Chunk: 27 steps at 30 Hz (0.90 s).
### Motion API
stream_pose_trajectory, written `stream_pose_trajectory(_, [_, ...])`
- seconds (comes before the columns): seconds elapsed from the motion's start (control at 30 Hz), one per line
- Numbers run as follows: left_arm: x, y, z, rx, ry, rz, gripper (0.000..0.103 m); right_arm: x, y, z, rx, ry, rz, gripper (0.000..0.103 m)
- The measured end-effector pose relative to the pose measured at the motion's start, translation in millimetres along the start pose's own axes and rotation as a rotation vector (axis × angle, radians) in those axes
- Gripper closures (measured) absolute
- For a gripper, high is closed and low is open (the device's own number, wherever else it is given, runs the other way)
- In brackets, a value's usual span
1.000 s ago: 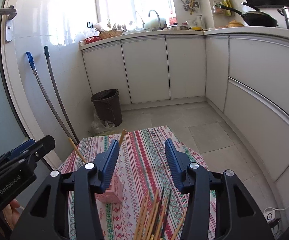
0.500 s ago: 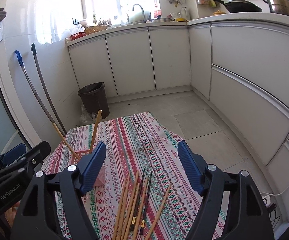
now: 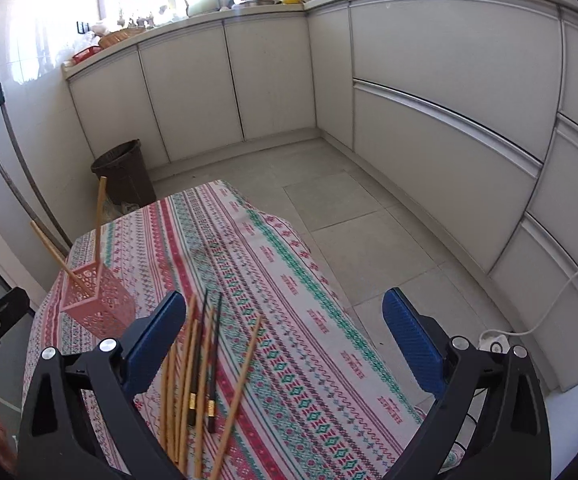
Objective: Organize utensils
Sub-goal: 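Lower the left gripper onto the chopstick pile and grasp another chopstick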
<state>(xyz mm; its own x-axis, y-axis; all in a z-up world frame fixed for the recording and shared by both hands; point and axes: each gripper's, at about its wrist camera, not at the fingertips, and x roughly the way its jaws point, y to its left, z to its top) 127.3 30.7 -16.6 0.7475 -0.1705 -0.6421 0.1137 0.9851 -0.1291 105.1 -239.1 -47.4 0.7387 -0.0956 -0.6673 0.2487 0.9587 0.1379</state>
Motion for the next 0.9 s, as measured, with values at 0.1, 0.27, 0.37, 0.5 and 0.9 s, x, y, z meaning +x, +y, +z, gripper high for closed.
stream_pose_trajectory(0.1, [15.9, -6.6, -9.1, 0.021, 0.075, -0.001, 0.007, 5.7, -12.5, -9.3, 0.011, 0.041, -0.018, 0.007])
stream_pose_trajectory(0.27, [76.2, -1.5, -43.9, 0.021, 0.390, 0.051, 0.007, 18.1, -22.4, -21.9, 0.035, 0.134, -0.026, 0.007])
stream_pose_trajectory(0.37, [108.3, 12.1, -67.7, -0.050, 0.562, 0.046, 0.011, 25.5, -24.7, -24.5, 0.061, 0.184, -0.009, 0.007])
stream_pose_trajectory(0.5, [127.5, 18.8, -87.2, -0.064, 0.697, 0.057, 0.019, 32.7, -29.1, -28.2, 0.088, 0.237, 0.005, 0.007])
stream_pose_trajectory(0.9, [109.0, 1.8, -133.3, 0.028, 0.828, -0.026, 0.052, 47.2, -32.0, -34.4, 0.156, 0.330, 0.053, 0.007])
